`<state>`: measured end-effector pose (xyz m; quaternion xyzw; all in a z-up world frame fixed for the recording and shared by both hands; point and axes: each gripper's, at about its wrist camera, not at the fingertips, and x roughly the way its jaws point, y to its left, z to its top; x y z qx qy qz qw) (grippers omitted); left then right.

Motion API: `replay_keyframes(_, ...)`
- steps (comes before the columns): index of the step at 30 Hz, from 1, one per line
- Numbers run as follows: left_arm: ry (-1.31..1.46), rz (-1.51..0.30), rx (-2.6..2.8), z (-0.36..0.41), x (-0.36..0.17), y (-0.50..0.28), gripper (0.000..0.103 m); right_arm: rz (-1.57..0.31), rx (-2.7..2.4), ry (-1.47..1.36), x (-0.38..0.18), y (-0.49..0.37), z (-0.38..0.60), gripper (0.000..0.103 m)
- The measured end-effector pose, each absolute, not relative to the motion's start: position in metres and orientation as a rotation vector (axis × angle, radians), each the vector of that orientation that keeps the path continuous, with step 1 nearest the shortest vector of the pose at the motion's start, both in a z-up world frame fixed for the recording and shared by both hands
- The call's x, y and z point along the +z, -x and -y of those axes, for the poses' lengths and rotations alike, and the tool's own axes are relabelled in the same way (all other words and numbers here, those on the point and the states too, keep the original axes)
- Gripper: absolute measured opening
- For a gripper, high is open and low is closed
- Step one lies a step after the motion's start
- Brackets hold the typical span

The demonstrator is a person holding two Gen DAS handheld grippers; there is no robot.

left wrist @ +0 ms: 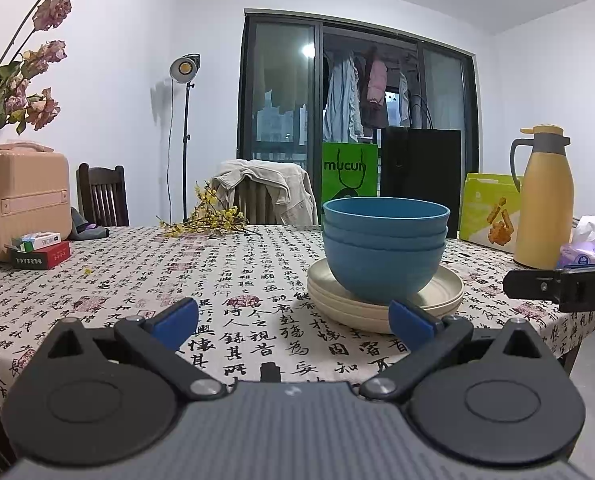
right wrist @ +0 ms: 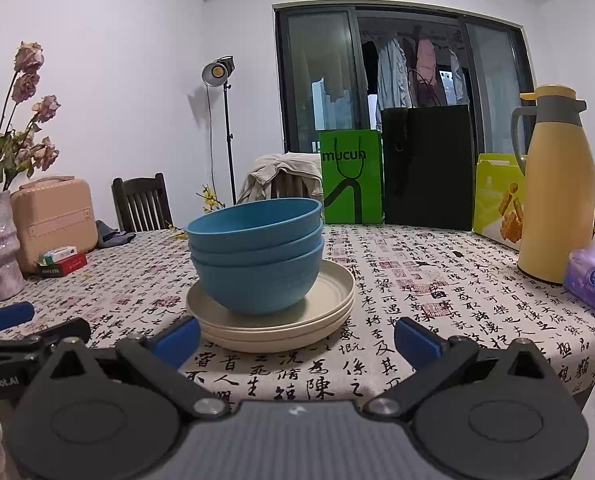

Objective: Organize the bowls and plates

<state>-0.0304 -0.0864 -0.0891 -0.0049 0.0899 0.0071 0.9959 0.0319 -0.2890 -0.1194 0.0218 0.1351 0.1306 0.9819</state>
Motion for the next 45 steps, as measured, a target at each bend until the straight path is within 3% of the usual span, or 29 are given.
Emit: replay_keyframes(45, 0.018, -0.180, 0.000, 0.0820, -0.0902, 0.0310, 0.103, -0.277, 0.268, -0.044, -0.1196, -0.0308, 0.2878, 0.103)
